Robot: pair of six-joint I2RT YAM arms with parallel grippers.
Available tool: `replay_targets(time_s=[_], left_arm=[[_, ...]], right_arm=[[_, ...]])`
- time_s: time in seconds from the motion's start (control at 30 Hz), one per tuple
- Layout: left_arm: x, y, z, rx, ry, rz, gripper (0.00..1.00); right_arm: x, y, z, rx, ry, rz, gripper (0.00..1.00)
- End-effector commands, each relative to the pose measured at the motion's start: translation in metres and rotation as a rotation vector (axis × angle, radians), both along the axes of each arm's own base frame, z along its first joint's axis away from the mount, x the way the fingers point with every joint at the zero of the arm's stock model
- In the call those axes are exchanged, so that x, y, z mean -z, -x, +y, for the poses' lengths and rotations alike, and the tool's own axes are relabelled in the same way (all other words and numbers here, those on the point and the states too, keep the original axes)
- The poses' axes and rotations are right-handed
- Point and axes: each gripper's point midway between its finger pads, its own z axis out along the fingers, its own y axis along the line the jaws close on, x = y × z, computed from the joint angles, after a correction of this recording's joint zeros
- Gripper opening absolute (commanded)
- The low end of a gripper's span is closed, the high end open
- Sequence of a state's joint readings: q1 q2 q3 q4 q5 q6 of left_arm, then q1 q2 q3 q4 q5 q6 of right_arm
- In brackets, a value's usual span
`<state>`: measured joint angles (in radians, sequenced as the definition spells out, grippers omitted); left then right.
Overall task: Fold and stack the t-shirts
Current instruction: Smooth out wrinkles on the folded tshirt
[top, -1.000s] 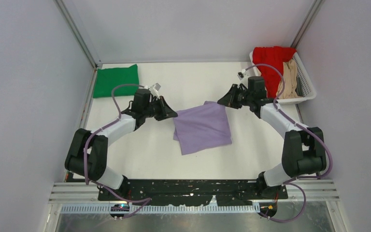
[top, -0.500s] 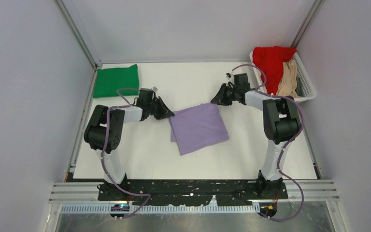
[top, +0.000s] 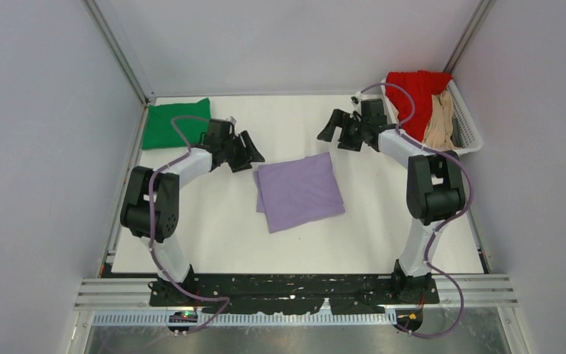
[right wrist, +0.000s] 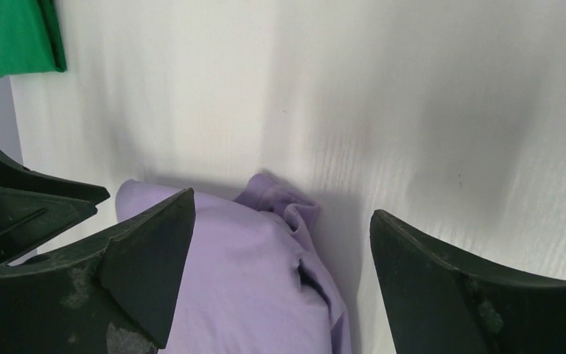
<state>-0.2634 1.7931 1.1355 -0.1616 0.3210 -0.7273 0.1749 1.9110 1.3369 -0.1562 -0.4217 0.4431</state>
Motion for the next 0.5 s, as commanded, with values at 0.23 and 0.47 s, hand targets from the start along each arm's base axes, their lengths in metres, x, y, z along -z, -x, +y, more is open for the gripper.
replay_targets(time_s=[0.23, 0.47], left_arm=[[-0.005, 0.046, -0.002, 0.093, -0.040, 0.034, 0.77], [0.035, 0.035, -0.031, 0.122, 0.001, 0.119, 0.67]], right_arm=[[-0.070, 0.113, 0.020, -0.168, -0.158, -0.119, 0.95], [-0.025, 0.196, 0.069, -0.404, -0.236, 0.041, 0.95]])
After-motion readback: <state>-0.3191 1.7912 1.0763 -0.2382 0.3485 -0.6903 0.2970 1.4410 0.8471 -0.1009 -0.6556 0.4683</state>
